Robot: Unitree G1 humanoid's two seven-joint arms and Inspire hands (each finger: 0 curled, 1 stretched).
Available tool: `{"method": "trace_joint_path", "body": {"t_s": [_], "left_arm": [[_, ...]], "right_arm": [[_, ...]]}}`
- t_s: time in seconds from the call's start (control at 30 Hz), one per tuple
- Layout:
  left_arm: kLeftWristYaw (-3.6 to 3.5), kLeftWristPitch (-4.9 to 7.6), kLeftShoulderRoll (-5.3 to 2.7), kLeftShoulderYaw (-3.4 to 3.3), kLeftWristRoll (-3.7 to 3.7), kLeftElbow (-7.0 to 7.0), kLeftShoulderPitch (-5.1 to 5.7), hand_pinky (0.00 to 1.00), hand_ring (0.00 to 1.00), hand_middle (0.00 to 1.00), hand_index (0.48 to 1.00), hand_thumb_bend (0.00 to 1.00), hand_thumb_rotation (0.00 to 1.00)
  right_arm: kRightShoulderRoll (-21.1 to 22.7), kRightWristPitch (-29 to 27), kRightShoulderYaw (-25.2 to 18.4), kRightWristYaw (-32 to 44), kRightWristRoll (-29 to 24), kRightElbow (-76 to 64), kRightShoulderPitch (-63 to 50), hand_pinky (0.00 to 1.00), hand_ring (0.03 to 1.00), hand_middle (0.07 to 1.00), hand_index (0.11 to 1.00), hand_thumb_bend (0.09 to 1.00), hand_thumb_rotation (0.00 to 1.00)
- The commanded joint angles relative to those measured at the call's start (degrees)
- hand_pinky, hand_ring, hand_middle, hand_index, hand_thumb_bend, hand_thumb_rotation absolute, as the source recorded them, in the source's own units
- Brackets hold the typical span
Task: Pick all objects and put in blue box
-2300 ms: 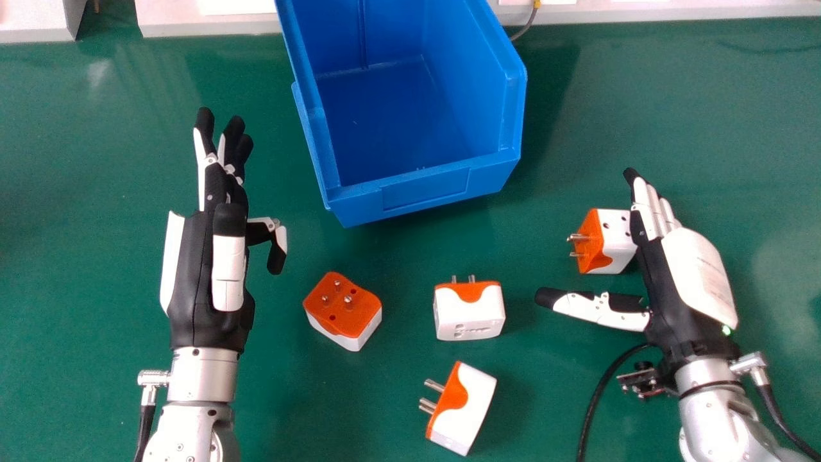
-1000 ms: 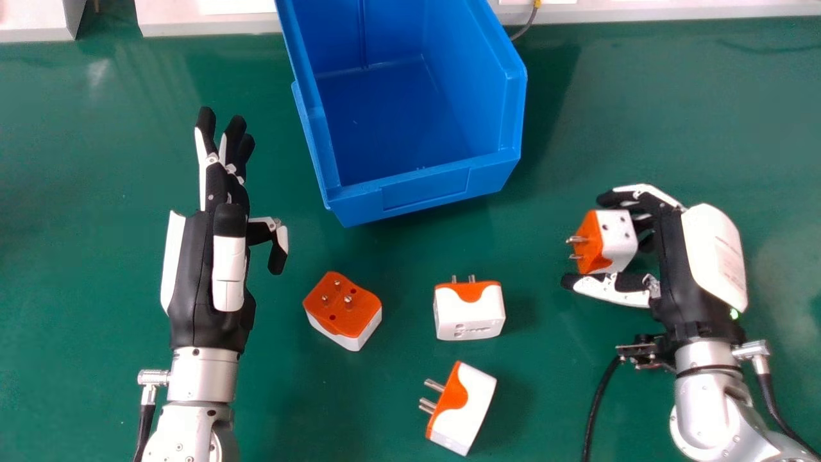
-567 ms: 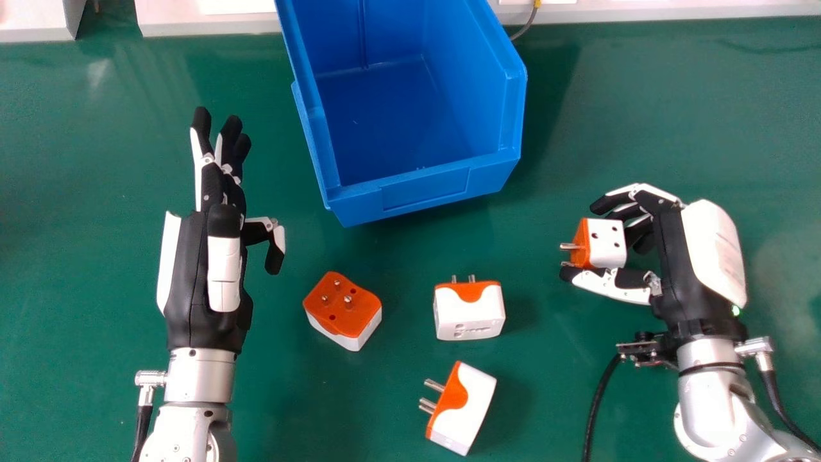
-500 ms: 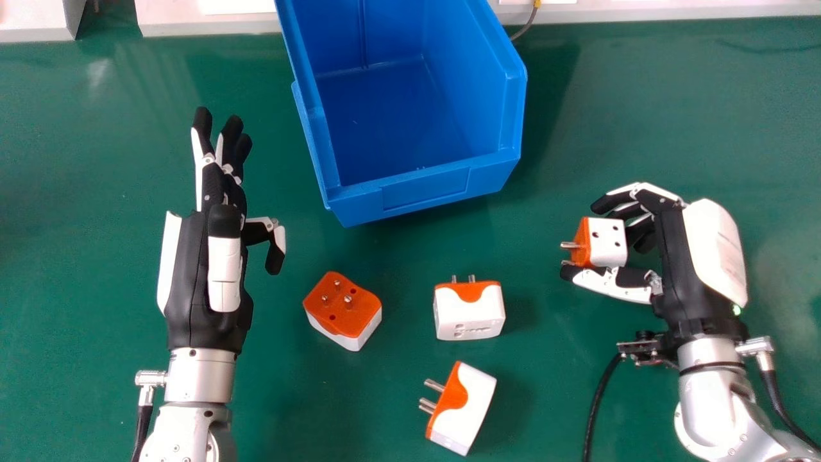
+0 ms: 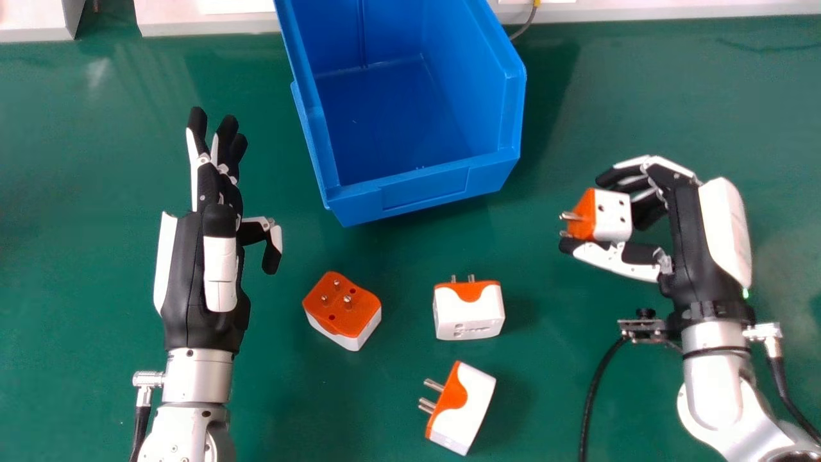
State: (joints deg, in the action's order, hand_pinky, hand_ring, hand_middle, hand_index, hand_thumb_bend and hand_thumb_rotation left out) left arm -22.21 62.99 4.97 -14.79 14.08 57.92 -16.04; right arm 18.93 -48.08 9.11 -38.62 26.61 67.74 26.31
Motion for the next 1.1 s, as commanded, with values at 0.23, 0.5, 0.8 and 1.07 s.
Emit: {"method": "trace_joint_path", "body": {"t_s": [0.23,0.5,0.8,1.07], "left_arm": [[0.48,0.54,-0.23,0.26,-0.51,-0.37,-0.86,0.0,1.0,1.0,1.0,1.0,1.0],[0.81,0.41,-0.28,0.37,-0.73,-0.34,-1.11,0.0,1.0,1.0,1.0,1.0,1.0],[0.73,0.28,-0.08,0.27,-0.66,0.32,-1.7,0.0,1.0,1.0,1.0,1.0,1.0],[0.32,0.5,0.06,-0.04,-0.39,1.54,-2.41,0.0,1.0,1.0,1.0,1.0,1.0]], "right_arm": [[0.43,-6.33,-3.88,4.51,-5.06,-9.42,-1.59,0.36,0.39,0.498,0.537,0.518,0.0],[-1.38,-4.77,-5.86,11.07,-8.17,-24.31,-1.68,0.34,0.381,0.501,0.536,0.515,0.0],[-5.18,-2.01,-6.58,15.89,-9.44,-31.04,5.13,0.34,0.379,0.503,0.534,0.514,0.0],[-7.75,-1.61,-6.2,15.88,-8.19,-25.79,13.46,0.33,0.379,0.503,0.533,0.513,0.0]]}}
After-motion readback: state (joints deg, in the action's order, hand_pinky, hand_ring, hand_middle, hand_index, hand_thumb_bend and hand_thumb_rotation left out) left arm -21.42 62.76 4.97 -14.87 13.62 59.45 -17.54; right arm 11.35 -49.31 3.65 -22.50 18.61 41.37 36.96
